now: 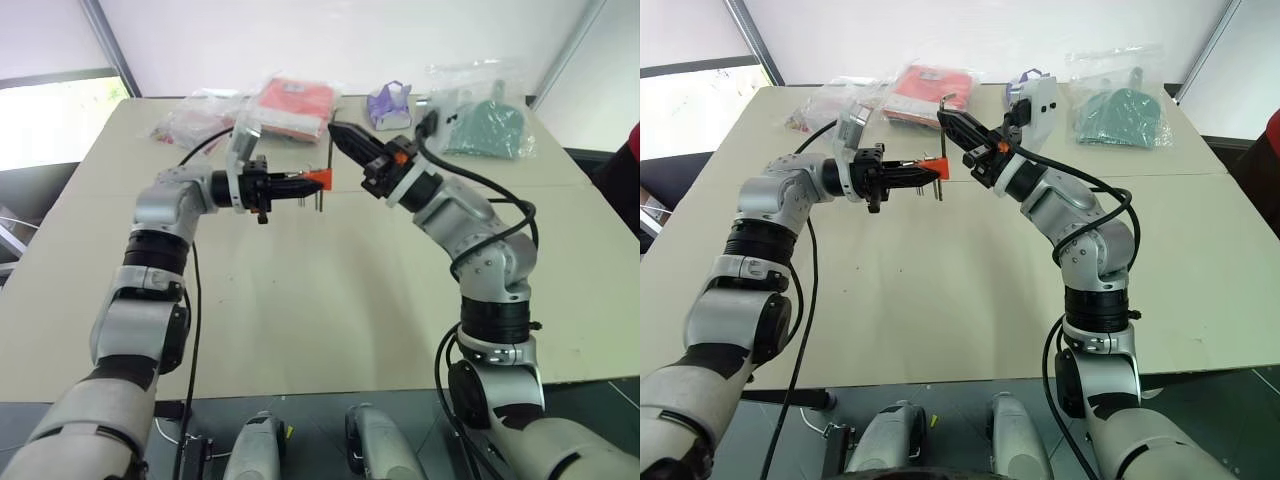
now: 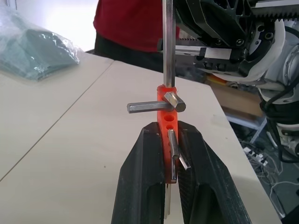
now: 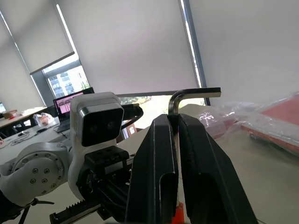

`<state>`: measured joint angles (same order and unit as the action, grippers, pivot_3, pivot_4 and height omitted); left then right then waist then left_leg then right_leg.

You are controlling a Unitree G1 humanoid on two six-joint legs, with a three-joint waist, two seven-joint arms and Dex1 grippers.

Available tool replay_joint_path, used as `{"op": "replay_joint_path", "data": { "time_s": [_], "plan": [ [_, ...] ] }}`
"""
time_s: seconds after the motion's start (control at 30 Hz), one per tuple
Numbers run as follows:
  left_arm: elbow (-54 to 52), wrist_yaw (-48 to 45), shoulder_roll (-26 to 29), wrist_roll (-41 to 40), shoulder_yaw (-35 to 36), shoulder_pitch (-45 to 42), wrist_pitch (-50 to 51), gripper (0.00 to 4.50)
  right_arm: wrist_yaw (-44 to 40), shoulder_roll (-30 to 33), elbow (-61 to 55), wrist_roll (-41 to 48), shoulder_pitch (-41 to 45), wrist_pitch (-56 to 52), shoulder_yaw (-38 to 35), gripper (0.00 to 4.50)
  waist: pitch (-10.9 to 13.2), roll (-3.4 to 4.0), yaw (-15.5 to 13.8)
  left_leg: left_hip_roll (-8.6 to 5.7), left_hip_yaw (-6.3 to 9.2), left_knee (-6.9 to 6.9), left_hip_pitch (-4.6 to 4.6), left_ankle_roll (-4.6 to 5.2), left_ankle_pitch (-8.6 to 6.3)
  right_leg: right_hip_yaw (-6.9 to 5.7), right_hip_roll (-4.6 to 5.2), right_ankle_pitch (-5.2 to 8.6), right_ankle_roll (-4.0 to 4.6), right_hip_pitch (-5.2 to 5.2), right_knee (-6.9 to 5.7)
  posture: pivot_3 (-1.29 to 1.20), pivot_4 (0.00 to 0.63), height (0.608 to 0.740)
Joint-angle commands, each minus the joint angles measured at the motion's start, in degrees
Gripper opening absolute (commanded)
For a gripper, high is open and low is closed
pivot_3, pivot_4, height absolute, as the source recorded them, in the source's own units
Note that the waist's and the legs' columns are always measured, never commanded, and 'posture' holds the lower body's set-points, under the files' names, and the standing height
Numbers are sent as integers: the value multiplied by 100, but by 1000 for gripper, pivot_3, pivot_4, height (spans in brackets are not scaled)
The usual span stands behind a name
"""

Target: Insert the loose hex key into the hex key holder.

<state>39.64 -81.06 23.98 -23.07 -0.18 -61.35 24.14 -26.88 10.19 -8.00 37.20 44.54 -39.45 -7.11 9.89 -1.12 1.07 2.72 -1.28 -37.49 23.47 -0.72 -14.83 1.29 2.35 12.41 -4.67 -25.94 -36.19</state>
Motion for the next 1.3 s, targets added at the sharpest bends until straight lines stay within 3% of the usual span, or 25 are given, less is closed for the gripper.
{"op": "replay_joint_path", "data": {
  "time_s": [0.03,0.67,0.83,0.93,1.1,1.3],
  "plan": [
    [-251,-8,6,-134,176,-167,-43,0,-12,-8,-152,33,-41,129,40,36,0,0,0,0,0,0,0,0,0,0,0,0,0,0,0,0,150,740],
    [-436,12,49,-83,153,-54,-60,0,-178,180,49,-109,-81,301,119,36,0,0,-1,0,1,-19,0,0,0,0,0,-1,0,6,-6,0,150,740],
    [-296,100,47,-63,192,-39,-129,0,-108,236,-37,-20,-79,274,-3,1988,0,0,-3,0,1,-25,0,0,0,0,0,-1,0,8,-7,0,150,740],
    [-281,196,47,-34,209,-16,-143,0,-27,289,-100,-20,-56,330,-100,3581,0,0,-3,0,2,-27,0,0,0,0,0,-1,0,9,-8,0,150,740],
    [-401,363,151,-77,258,176,116,0,-297,789,-485,-369,-190,418,191,3581,0,0,-5,0,1,-29,0,0,0,0,1,-1,-1,9,-9,0,150,740],
    [-1495,756,526,-618,528,1167,1589,0,-1362,2018,-1238,-1345,-625,822,1469,3581,0,0,45,2,3,-30,0,3,-2,2,-3,0,0,10,-8,0,150,740]
  ]
}}
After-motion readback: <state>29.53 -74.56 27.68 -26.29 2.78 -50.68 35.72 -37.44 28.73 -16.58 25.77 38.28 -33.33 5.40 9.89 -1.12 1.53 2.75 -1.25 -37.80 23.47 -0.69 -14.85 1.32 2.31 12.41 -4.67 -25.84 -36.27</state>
